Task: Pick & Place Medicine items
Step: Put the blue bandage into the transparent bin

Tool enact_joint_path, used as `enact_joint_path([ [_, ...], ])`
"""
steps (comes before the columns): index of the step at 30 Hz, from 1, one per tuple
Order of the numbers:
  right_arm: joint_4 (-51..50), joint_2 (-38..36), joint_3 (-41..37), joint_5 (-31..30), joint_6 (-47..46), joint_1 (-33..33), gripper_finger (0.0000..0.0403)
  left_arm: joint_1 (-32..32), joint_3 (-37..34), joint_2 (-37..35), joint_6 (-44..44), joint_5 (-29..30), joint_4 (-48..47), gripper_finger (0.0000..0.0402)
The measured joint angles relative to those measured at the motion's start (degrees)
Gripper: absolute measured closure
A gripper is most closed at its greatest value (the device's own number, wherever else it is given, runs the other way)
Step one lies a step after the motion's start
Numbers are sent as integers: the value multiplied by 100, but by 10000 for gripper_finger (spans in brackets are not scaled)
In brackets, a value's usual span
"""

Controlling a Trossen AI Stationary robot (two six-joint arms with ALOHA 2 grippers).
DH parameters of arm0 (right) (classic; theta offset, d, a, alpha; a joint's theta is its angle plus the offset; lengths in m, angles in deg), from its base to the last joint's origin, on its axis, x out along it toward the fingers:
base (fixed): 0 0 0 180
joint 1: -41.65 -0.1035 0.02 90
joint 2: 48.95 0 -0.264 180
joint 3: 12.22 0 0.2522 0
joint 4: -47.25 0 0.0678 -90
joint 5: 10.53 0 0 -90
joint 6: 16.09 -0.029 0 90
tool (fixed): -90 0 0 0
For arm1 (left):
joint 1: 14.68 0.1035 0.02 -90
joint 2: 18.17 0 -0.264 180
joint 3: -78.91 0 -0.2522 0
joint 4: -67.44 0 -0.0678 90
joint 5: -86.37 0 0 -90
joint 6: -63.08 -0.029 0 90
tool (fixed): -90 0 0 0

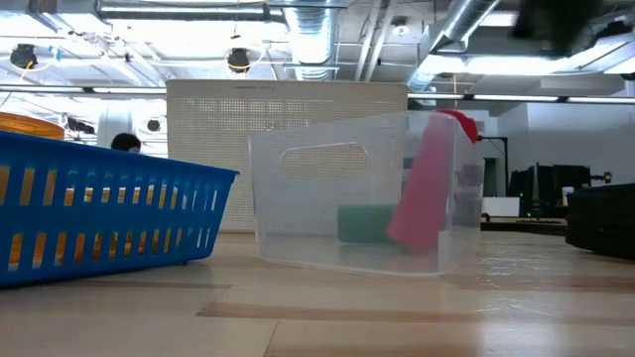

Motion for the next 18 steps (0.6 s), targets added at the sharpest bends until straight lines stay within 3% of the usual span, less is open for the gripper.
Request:
enact_joint_path([
  [5,188,33,-2,-371,-977,-1302,174,-98,1,2,-98,0,12,124],
  [10,586,336,-7,-479,-1313,-2383,174,-98,1,2,-103,-43,7,124],
  [18,728,1163,-7,-604,-1929,-3002,174,-98,1,2,-101,-68,28,124],
])
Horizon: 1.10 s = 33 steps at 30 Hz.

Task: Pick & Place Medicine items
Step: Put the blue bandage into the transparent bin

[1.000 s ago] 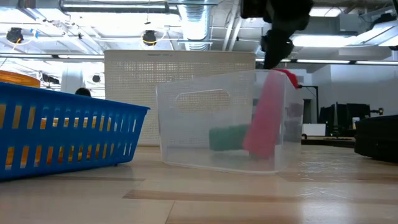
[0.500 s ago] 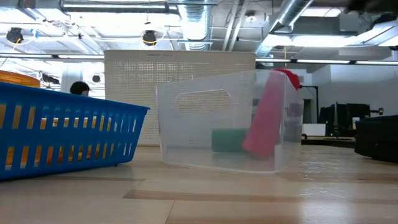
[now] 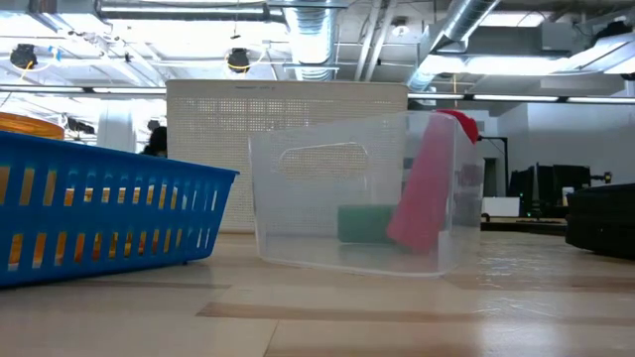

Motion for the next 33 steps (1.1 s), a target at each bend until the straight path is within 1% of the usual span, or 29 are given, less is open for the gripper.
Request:
enact_joint_path([
  [5,84,424,0,59,-277,-219,174,0,0,0,20,-57,25,124],
  [9,69,523,0,36,-507,-352,174,0,0,0,48,-59,30,124],
  [18,-616,520,-21,-462,-512,-404,174,0,0,0,62,-59,29,124],
  [25,-48,520,-521,-392,-462,-519,174,0,0,-1,182,-62,29,124],
  [29,70,520,-829,-393,-491,-512,174,0,0,0,191,-76,28,124],
  [33,679,514,-1130,-244,-467,-476,174,0,0,0,216,-76,28,124],
])
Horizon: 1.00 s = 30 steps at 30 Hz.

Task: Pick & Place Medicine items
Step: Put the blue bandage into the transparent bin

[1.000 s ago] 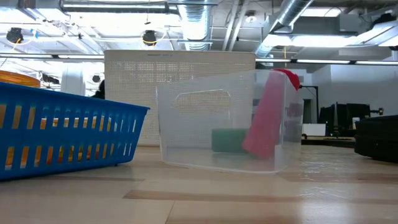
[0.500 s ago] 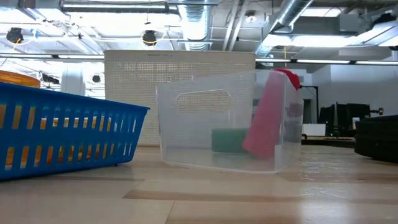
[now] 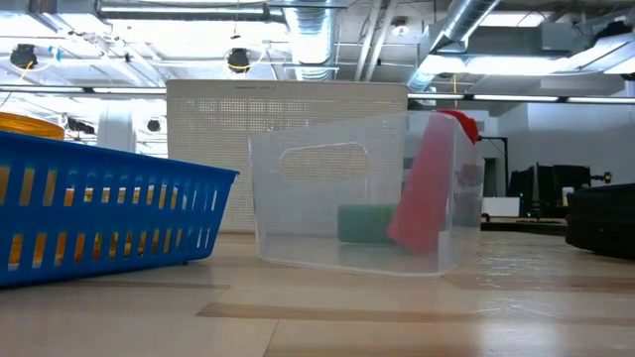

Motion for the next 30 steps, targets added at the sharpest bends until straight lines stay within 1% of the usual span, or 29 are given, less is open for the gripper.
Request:
enact_joint_path([
  [3,342,2,-137,93,-39,-20,174,0,0,0,109,0,-1,124],
  [7,458,2,-233,116,-232,-25,176,0,0,0,151,4,1,124],
  [10,566,4,-280,119,-282,-20,186,0,0,0,152,7,9,124],
  [13,609,4,-280,123,-284,65,214,0,0,0,225,26,12,124],
  [18,869,-7,-278,117,-257,267,276,0,0,-1,264,25,13,124],
  [21,1423,-102,-213,-2,96,452,294,0,0,-1,275,24,12,124],
  [24,2086,-314,-115,-12,594,722,293,0,0,0,277,23,10,124],
  [27,2083,-602,-7,-68,993,1098,284,0,0,0,279,22,5,124],
  [30,2064,-959,78,-486,1565,1612,278,0,0,-1,300,22,4,124],
])
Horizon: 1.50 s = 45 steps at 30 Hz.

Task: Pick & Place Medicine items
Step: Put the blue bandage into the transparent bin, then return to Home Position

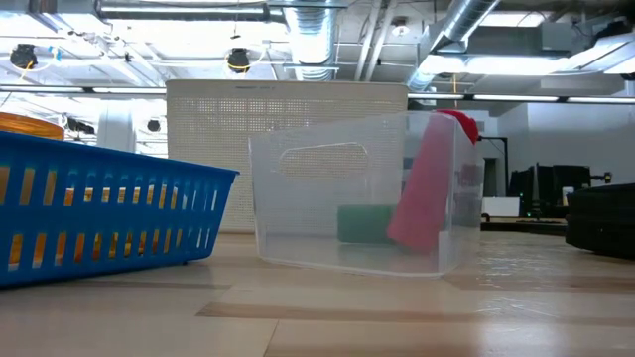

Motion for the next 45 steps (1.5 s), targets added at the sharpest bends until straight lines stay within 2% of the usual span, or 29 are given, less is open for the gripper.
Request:
enact_joint_path([
  [3,76,-228,76,-269,763,658,277,0,0,1,66,-7,-4,124],
  [8,574,-193,110,-198,1879,1766,277,0,0,0,68,-83,-11,124],
  [15,1678,184,119,456,2181,2718,276,-167,0,-1,69,-81,-18,124],
  [19,1632,473,106,827,1945,2856,276,-243,2,1,69,-79,-91,124],
  [25,1659,723,109,866,1626,2869,263,-249,2,0,67,-42,-254,124],
  [36,1608,583,106,772,1557,2869,183,-247,2,0,43,-44,-411,124],
  [45,1548,293,107,775,1733,2872,175,-158,2,-225,-24,-27,-743,124],
])
